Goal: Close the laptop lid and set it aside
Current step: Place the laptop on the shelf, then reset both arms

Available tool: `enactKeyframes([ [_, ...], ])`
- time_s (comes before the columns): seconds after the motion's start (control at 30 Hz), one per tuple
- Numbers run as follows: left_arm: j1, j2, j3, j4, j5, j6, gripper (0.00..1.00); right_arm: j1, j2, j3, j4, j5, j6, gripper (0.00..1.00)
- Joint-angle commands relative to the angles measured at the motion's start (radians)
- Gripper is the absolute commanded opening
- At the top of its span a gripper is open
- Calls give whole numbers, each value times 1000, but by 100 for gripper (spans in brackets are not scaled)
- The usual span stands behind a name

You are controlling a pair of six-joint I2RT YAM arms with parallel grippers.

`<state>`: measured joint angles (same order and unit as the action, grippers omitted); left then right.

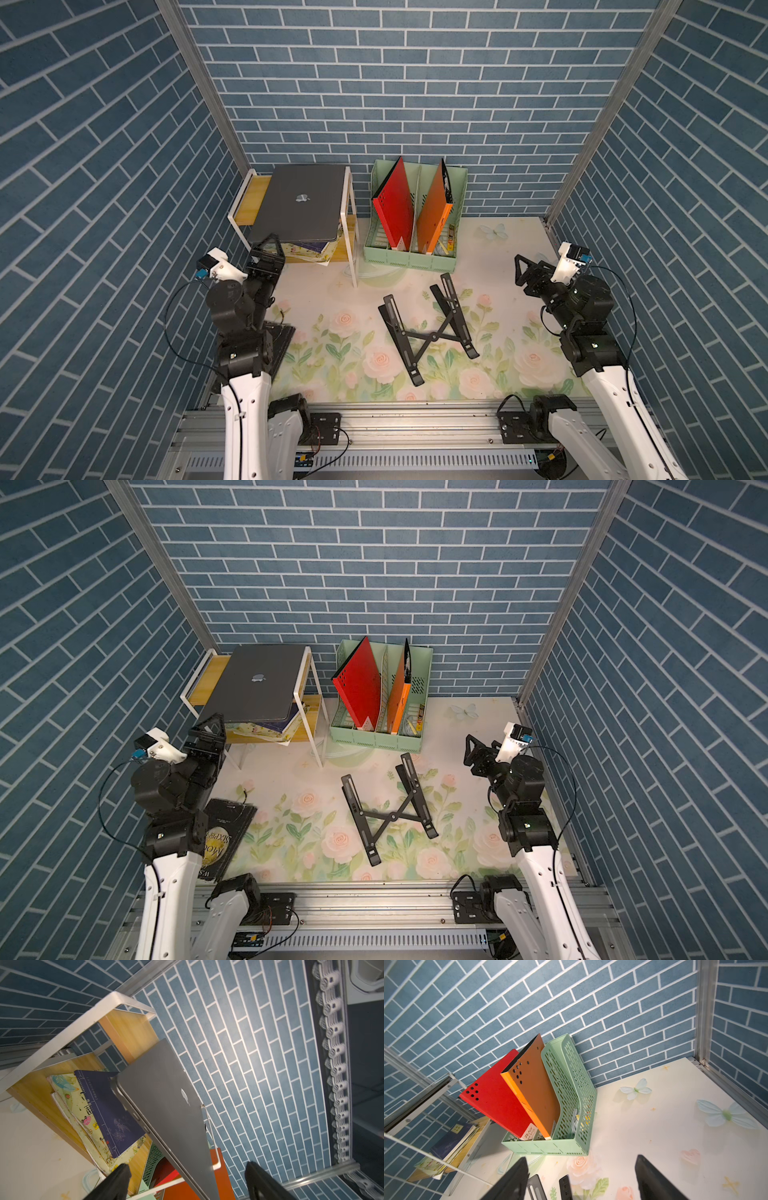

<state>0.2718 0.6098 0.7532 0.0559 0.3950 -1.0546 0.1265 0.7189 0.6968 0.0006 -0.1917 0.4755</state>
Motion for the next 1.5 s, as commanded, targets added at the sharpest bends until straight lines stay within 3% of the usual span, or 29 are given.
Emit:
enactKeyframes([
  [0.0,4,-94,-73,116,241,75,91,4,-21,-37,151,-151,18,81],
  [0.13,-9,-189,-156,168,369,53,90,7,-29,-98,349,-244,45,81],
  [0.27,-91,-244,-215,211,313,94,91,29,-13,-123,470,-283,9,81],
  [0.33,-177,-225,-225,199,259,146,91,53,-6,-127,477,-266,-58,82],
  [0.43,-417,-156,-218,138,94,293,91,75,-4,-121,429,-209,-187,84],
  [0.53,-763,-29,-203,106,-164,491,91,84,-15,-125,364,-128,-322,88],
  [0.6,-976,62,-218,157,-329,661,93,83,-49,-159,319,31,-365,99],
  [0.7,-1179,174,-319,320,-525,878,99,55,-125,-294,352,231,-378,100],
  [0.83,-1198,214,-460,513,-734,929,100,-73,-135,-436,400,232,-291,100],
  [0.93,-1164,186,-494,502,-910,947,100,-139,-89,-506,450,322,-287,100],
  [1.0,-1110,155,-493,434,-960,931,100,-189,-35,-555,528,405,-265,100],
  [1.1,-1049,105,-501,326,-1025,896,100,-234,62,-619,727,394,-252,99],
  [1.33,-974,-44,-545,194,-1117,866,100,-232,403,-610,1006,347,-290,100],
  [1.47,-926,-78,-576,219,-1173,865,100,-214,583,-572,1226,307,-327,100],
])
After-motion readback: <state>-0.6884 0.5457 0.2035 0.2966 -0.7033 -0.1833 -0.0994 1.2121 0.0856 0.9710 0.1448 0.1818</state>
